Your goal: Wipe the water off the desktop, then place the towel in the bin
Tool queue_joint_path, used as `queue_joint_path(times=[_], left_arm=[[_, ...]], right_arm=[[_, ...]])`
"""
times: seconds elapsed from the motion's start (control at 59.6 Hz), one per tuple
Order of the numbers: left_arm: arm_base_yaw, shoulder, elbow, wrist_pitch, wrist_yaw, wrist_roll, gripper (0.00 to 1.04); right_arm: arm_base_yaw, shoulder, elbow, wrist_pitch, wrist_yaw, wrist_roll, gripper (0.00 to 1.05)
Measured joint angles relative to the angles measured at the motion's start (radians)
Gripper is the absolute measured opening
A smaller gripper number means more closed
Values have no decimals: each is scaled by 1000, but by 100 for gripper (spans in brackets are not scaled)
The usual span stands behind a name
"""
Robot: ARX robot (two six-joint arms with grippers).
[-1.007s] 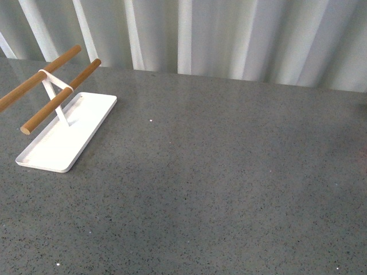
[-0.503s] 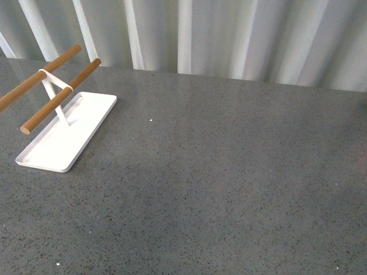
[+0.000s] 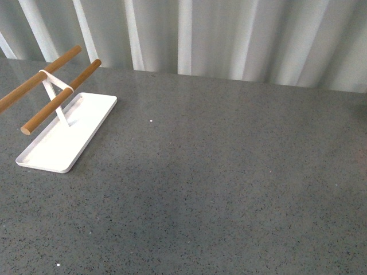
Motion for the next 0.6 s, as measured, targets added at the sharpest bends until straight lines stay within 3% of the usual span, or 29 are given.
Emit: queue_joint_path(times=[0.067, 0.319, 0.352, 0.403, 0.503, 0.604], left_arm=[[0, 0, 0, 0, 0, 0, 98], [0, 0, 0, 0, 0, 0, 98], [0, 0, 0, 0, 0, 0, 98], [0, 0, 0, 0, 0, 0, 98], [0, 0, 0, 0, 0, 0, 98], [0, 0, 0, 0, 0, 0, 98]], right_arm=[[43, -111, -96, -7, -38, -6, 98], [180, -428, -336, -50, -28, 8, 98], [216, -493, -400, 50, 65, 84, 92], [271, -605, -560, 341, 240, 256, 78], [323, -700, -719, 530, 324, 405, 57], [367, -753, -827, 558, 366, 454, 34]])
